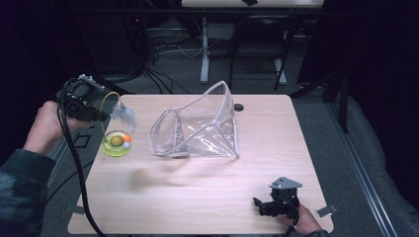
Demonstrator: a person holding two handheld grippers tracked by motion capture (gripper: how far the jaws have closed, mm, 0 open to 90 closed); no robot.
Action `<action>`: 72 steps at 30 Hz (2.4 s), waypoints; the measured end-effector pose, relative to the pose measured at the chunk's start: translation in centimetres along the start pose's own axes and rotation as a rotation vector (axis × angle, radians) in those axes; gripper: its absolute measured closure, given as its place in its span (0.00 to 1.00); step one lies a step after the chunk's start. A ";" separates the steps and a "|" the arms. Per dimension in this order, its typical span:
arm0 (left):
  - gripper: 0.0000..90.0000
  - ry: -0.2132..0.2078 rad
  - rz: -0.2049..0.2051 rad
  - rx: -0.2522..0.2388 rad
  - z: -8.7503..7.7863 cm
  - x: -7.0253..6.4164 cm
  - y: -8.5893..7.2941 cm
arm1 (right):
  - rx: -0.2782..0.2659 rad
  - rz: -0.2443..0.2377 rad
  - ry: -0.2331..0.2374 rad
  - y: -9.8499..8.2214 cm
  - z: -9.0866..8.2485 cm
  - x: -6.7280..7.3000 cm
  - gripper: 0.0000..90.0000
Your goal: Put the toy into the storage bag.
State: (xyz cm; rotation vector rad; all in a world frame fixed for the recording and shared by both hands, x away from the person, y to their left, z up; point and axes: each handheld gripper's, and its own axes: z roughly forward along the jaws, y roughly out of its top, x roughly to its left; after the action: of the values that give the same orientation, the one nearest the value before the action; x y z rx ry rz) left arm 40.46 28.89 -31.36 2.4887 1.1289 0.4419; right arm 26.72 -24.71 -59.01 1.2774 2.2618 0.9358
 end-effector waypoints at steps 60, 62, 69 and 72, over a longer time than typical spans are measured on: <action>0.97 0.002 0.100 -0.042 -3.6 -2.0 6.2 | -0.004 0.002 -0.001 0.0 0.0 0.0 0.00; 0.97 0.000 0.103 -0.043 -3.7 -2.1 6.4 | -0.004 0.002 -0.001 0.0 0.0 0.0 0.00; 0.97 -0.003 0.111 -0.046 -3.6 -2.4 7.3 | -0.005 0.002 0.000 0.0 0.1 0.0 0.00; 0.97 -0.006 0.116 -0.046 -3.6 -2.6 7.7 | -0.004 0.001 -0.001 0.0 0.1 0.0 0.00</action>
State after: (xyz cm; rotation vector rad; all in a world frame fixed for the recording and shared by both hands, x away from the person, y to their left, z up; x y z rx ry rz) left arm 42.33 22.90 -25.04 2.5220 0.9645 0.4871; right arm 26.76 -24.69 -59.05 1.2774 2.2570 0.9399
